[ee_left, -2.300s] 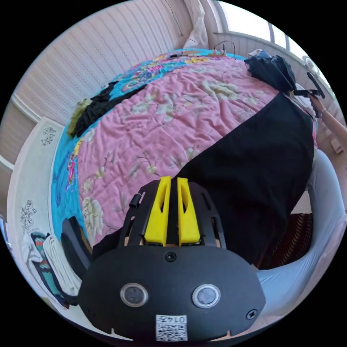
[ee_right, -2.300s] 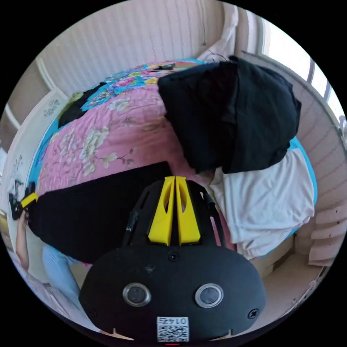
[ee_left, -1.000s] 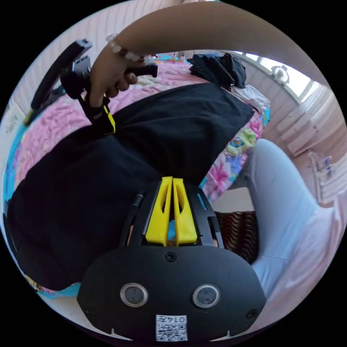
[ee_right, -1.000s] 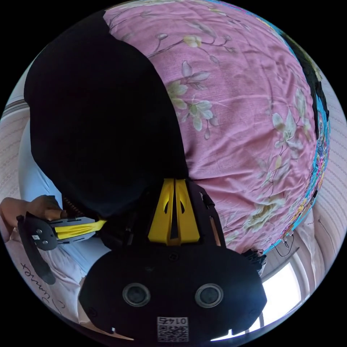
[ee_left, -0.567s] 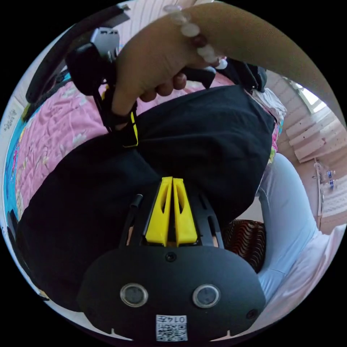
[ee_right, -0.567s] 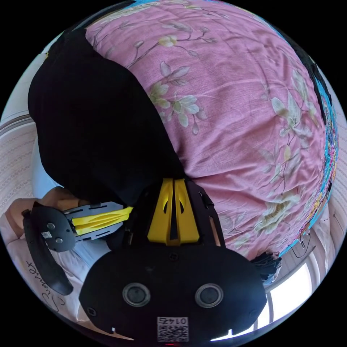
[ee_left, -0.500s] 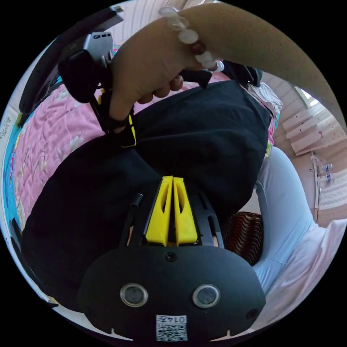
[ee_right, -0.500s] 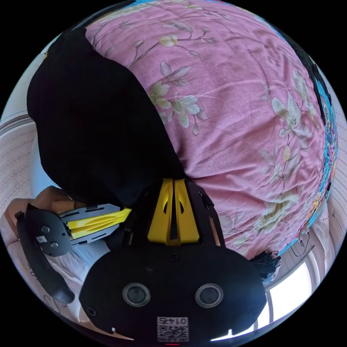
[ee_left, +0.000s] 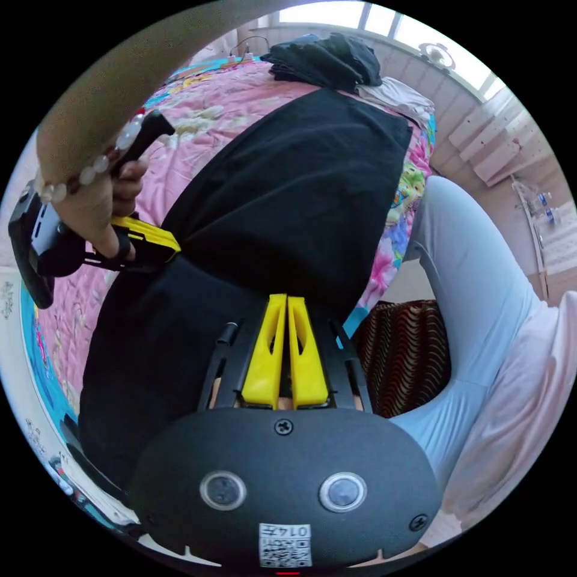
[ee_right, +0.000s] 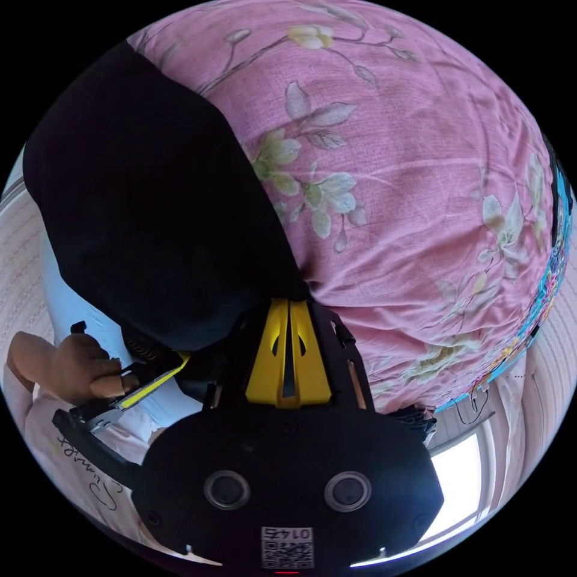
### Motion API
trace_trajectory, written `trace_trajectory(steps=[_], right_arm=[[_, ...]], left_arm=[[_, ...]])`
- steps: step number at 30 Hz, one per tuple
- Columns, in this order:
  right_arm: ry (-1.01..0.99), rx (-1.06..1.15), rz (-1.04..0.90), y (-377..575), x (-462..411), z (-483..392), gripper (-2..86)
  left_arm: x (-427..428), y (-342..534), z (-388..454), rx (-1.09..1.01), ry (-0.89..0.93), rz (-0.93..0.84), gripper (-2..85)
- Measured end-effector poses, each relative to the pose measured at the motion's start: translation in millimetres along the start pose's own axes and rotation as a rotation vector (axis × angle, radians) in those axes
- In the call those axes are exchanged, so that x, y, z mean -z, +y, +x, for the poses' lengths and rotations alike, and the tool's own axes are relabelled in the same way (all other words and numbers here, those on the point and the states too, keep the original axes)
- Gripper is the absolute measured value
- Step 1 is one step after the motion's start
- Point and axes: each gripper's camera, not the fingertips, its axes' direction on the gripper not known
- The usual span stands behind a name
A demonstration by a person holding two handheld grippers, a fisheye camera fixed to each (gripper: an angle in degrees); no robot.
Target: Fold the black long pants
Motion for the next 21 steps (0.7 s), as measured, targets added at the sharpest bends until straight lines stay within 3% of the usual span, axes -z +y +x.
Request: trace_trajectory(steps=[3,13,21], right_arm=[[-0.020,0.010,-0.002,14,20,5,-0.9],[-0.048,-0.002,-0.008,80,107,18,-1.0],[-0.090,-0.133,0.330,210,181,37,-0.9]], left_arm=[[-3,-3,19,-0.074,0.039,-0.018,-1.0],[-55,-24,49,-0.048,-0.097,0.024,-1.0],[-28,-26,46,0.074,0.040,0.084,-1.0]])
